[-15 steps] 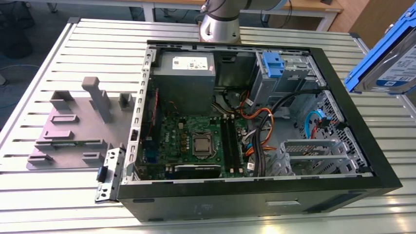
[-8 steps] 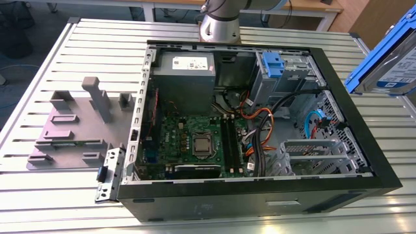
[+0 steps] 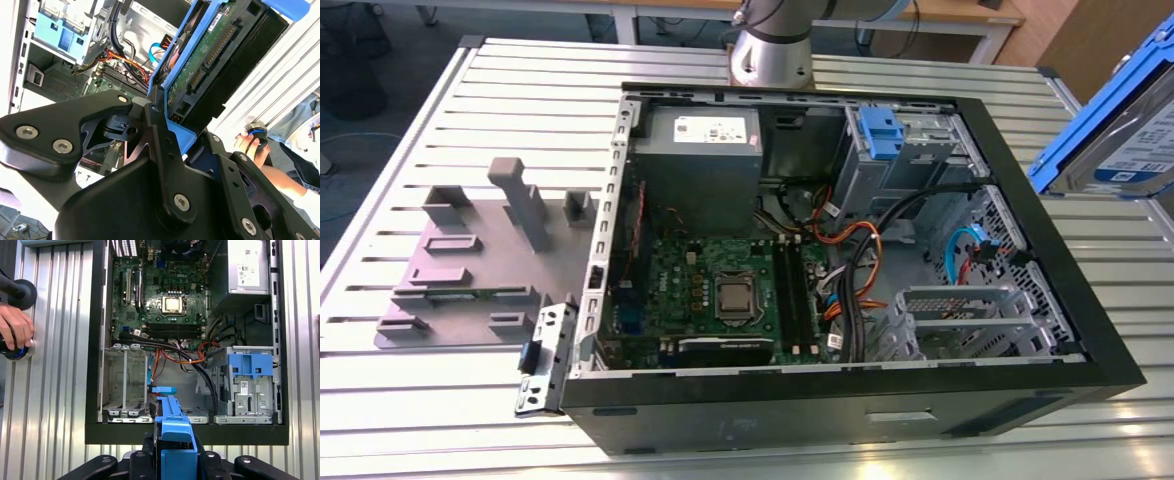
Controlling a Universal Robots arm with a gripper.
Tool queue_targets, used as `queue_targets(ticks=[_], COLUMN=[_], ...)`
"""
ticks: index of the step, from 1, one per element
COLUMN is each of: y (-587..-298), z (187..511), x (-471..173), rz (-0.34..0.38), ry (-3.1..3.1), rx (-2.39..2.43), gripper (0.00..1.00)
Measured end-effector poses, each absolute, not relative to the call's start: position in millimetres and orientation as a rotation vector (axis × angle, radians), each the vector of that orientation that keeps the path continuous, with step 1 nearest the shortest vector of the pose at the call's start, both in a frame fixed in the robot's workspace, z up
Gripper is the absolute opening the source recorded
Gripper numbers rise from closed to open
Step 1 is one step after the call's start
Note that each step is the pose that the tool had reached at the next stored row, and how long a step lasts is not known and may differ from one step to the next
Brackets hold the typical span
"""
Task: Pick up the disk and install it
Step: 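Pick up the disk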
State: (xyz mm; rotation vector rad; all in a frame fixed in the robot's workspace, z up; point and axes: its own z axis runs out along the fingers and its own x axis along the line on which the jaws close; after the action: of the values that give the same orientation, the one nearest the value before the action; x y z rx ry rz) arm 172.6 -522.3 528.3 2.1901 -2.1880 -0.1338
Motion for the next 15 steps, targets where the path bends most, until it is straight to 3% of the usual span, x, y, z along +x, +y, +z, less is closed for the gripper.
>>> queue_targets(ticks=[15], y=[-526.5], z=[527.3], x=[172.6], rz=[-0.134], ry=[-2.188], rx=[2.19], gripper=[0.37])
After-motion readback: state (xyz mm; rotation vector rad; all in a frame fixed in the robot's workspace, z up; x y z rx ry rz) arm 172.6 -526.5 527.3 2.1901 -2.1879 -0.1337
